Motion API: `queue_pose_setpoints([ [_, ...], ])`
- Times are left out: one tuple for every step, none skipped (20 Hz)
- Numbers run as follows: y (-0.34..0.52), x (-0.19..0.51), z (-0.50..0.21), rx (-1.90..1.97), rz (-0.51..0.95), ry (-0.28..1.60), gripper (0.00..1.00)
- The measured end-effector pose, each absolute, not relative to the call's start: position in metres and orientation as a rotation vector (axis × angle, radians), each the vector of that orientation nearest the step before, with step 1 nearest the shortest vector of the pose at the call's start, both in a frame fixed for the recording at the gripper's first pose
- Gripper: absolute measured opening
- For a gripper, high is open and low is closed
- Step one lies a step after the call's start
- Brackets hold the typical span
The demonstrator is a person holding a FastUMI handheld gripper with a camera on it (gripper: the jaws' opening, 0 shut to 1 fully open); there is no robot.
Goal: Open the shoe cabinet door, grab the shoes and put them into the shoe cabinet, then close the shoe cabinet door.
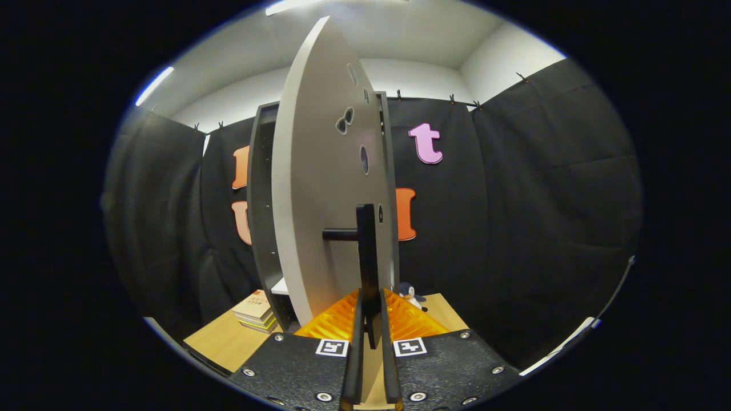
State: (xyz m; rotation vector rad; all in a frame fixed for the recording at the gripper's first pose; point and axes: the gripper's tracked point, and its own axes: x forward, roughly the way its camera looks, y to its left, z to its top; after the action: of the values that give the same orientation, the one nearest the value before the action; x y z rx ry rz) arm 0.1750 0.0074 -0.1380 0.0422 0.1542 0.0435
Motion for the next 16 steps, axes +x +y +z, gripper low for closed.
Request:
queue_pose_setpoints([
  [0.002, 0.174, -0.138, 0.031, 0.053, 0.158, 0.14],
  [-0.008, 0.177, -0.140, 0.025, 0.059, 0.158, 0.14],
  [-0.017, 0.178, -0.141, 0.017, 0.063, 0.159, 0.14],
  [-0.023, 0.179, -0.143, 0.006, 0.065, 0.157, 0.14],
  [-0.029, 0.179, -0.144, -0.009, 0.068, 0.157, 0.14],
  [-0.032, 0.178, -0.144, -0.024, 0.069, 0.152, 0.14],
  [-0.038, 0.176, -0.144, -0.035, 0.068, 0.150, 0.14],
  [-0.043, 0.176, -0.145, -0.045, 0.067, 0.148, 0.14],
  [-0.049, 0.175, -0.145, -0.053, 0.063, 0.146, 0.13],
  [-0.054, 0.174, -0.144, -0.057, 0.056, 0.141, 0.13],
  [-0.059, 0.174, -0.144, -0.059, 0.050, 0.139, 0.12],
  [-0.063, 0.173, -0.145, -0.060, 0.042, 0.140, 0.11],
  [-0.068, 0.173, -0.145, -0.059, 0.034, 0.141, 0.10],
  [-0.072, 0.173, -0.145, -0.062, 0.026, 0.141, 0.10],
  [-0.076, 0.174, -0.146, -0.061, 0.019, 0.140, 0.09],
  [-0.080, 0.175, -0.146, -0.060, 0.010, 0.142, 0.08],
])
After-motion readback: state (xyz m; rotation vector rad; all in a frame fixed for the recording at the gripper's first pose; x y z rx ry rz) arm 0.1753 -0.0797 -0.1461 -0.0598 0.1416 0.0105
